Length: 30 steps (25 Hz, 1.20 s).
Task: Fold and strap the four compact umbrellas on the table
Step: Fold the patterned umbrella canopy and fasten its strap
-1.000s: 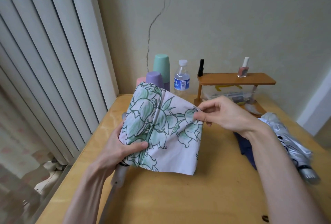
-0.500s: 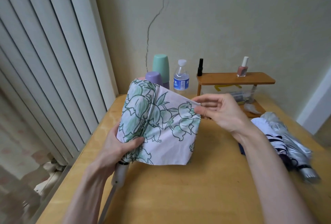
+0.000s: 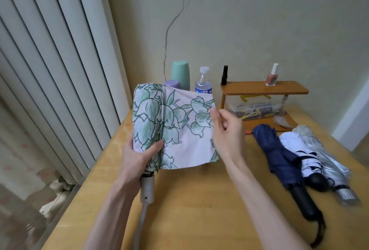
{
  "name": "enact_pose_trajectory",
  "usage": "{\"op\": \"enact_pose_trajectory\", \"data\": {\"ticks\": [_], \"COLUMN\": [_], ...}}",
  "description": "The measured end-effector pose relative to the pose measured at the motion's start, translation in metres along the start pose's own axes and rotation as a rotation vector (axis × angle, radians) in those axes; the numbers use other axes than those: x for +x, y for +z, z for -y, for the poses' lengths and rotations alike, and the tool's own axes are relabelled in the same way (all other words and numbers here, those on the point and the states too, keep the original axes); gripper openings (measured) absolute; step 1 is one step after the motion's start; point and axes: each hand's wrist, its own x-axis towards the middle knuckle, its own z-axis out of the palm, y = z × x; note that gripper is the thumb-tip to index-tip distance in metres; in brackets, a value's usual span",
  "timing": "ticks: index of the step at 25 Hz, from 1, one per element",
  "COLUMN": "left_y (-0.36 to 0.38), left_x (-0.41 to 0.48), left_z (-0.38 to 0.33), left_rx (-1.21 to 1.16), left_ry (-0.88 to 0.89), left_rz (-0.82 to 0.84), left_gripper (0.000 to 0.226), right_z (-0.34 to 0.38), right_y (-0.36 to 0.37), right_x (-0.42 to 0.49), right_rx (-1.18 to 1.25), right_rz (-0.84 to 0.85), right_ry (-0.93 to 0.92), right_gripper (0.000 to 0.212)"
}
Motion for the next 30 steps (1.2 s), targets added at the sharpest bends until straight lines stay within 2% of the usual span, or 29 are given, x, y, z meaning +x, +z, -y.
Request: {"op": "enact_pose_trajectory", "data": {"ticks": [2,4,7,9,12,15,18,23,25,27,30], "left_y": [-0.001,-0.002,-0.001,0.0,-0.001,-0.006,-0.009,-0.004,-0.001,0.0,0.003], "left_x": [0.0,0.0,0.0,-0.001,-0.001,-0.002,-0.004,-0.003,-0.001,0.002,0.002], "left_z": [0.0,-0.001,-0.001,0.0,0.001,0.001,0.001,0.0,0.002,0.002,0.004], "left_rx": [-0.02,-0.037,-0.061,-0.07,-0.068,-0.032,0.017,0.022,0.099,0.173,0.172], "left_ry": [-0.007,-0.004,0.0,-0.008,-0.015,-0.003,0.027,0.088,0.1,0.115,0.004], "left_rz": [-0.01,-0.023,-0.038,-0.033,-0.006,0.011,0.01,-0.009,0.01,0.038,0.286], "left_gripper": [0.05,0.053,0.053,0.053,0.052,0.061,0.067,0.058,0.069,0.094,0.13], "right_z": [-0.003,-0.008,-0.008,-0.01,-0.007,0.006,0.016,0.043,0.047,0.053,0.073], "right_y": [0.0,-0.004,-0.004,-0.006,-0.01,-0.007,-0.007,0.016,0.021,0.02,0.024], "right_x": [0.001,0.001,0.001,-0.001,-0.001,0.0,0.001,-0.017,-0.018,-0.013,-0.001], "right_rx": [0.084,0.038,-0.078,-0.063,0.012,0.078,0.096,0.095,0.126,0.177,0.177], "right_rz": [0.122,0.194,0.063,0.001,0.023,0.091,0.044,0.074,0.036,0.04,0.11], "right_ry": [0.081,0.057,-0.018,-0.011,0.023,0.066,-0.048,-0.219,-0.192,-0.135,-0.032], "right_gripper": [0.038,0.035,0.038,0.04,0.038,0.023,0.01,0.01,0.004,0.005,0.011]}}
